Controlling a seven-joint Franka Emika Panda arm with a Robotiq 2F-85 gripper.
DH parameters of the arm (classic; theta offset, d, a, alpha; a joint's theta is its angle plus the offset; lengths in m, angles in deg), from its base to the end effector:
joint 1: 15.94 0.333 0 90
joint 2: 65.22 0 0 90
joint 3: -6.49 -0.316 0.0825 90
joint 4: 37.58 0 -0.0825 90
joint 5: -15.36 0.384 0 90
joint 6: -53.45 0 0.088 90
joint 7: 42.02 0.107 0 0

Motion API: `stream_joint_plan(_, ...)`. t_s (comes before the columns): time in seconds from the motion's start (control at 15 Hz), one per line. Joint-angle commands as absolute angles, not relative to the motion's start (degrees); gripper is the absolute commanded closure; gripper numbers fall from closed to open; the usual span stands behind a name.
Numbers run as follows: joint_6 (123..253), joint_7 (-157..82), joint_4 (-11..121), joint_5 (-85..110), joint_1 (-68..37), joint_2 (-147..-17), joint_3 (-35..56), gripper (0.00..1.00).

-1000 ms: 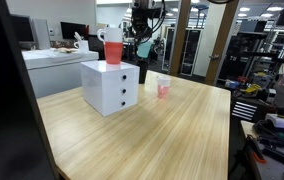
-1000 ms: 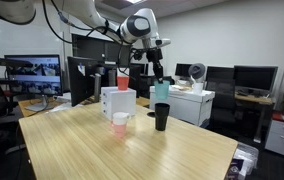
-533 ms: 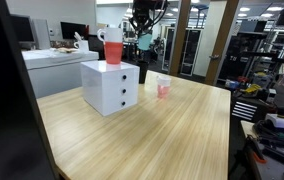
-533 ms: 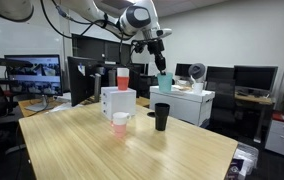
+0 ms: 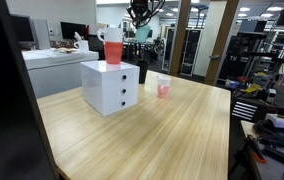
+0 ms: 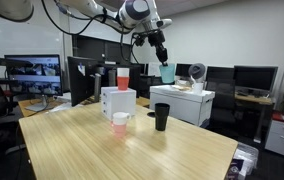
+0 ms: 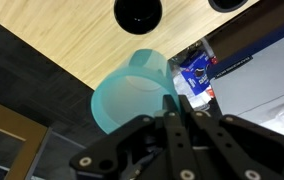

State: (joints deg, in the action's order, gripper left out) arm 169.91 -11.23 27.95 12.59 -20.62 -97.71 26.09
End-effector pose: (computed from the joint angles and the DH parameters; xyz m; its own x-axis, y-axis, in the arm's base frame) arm 0.7041 -0.2407 0.5269 0.5983 -0.6936 0.4011 -0.7642 -0.6445 0.0255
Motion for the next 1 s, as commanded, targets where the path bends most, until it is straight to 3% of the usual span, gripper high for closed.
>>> stream_joint_plan(0.0, 165.9, -13.3, 28.3, 12.6, -20.4, -96.2, 25.6, 0.93)
stream_joint_plan(0.47, 160.6, -15.0, 30.5, 12.0, -19.6, -93.8, 25.9, 0.93)
stream_joint_plan(0.93, 169.6, -13.2, 41.5, 9.1, -18.4, -85.9, 27.2, 0.93)
